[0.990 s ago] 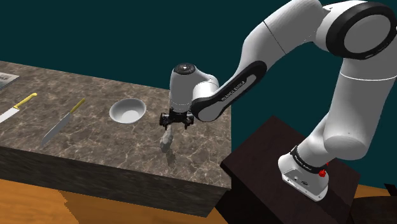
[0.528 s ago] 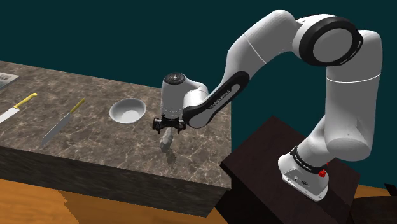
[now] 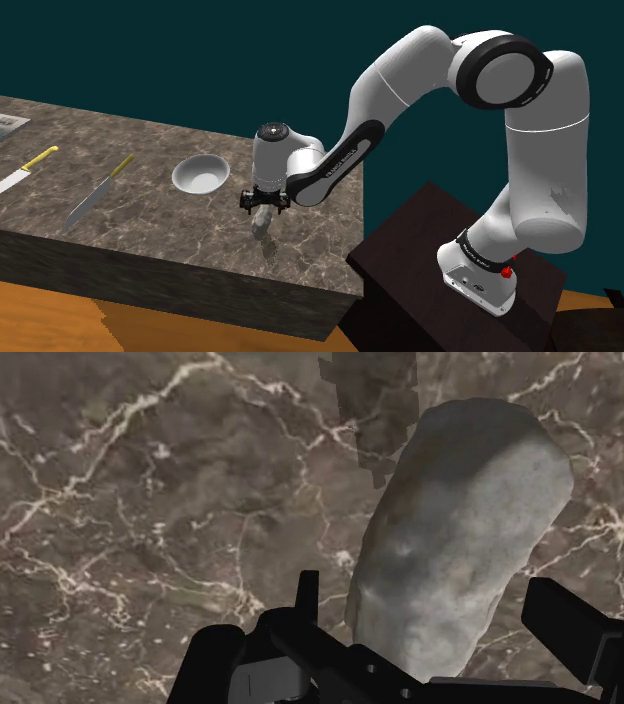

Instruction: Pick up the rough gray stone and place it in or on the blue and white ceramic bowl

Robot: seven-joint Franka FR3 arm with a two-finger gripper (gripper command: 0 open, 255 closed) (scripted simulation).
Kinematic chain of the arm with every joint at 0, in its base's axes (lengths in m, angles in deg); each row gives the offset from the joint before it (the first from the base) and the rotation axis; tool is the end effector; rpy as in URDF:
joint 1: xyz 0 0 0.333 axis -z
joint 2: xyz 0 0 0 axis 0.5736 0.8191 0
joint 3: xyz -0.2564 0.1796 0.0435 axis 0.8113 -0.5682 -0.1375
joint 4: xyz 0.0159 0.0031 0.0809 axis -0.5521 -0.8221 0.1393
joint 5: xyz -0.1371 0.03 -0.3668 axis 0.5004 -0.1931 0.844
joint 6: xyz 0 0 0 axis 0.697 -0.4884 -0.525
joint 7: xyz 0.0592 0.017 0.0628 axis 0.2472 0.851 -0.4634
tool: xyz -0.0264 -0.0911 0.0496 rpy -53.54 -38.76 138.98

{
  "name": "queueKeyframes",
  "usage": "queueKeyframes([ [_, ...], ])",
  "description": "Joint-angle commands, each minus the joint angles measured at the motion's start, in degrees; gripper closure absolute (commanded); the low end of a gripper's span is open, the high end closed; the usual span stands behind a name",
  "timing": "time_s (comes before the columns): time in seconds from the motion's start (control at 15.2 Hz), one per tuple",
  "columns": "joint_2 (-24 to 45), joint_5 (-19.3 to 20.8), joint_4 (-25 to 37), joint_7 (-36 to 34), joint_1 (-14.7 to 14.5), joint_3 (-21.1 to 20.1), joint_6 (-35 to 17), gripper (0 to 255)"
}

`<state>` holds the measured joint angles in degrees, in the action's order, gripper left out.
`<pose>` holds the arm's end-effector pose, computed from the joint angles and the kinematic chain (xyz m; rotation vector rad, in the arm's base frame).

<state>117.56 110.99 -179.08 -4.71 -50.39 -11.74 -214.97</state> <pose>0.5047 0.3608 0.1785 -2.9271 0.9006 -0.1156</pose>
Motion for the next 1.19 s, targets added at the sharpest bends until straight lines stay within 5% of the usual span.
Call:
queueKeyframes([
  [0.0, 0.0, 0.0, 0.0, 0.0, 0.0, 0.0, 0.0, 0],
  [0.13, 0.0, 0.0, 0.0, 0.0, 0.0, 0.0, 0.0, 0],
  [0.2, 0.0, 0.0, 0.0, 0.0, 0.0, 0.0, 0.0, 255],
  [1.12, -3.1, -1.7, -0.6, 1.2, 1.2, -1.6, 2.4, 255],
])
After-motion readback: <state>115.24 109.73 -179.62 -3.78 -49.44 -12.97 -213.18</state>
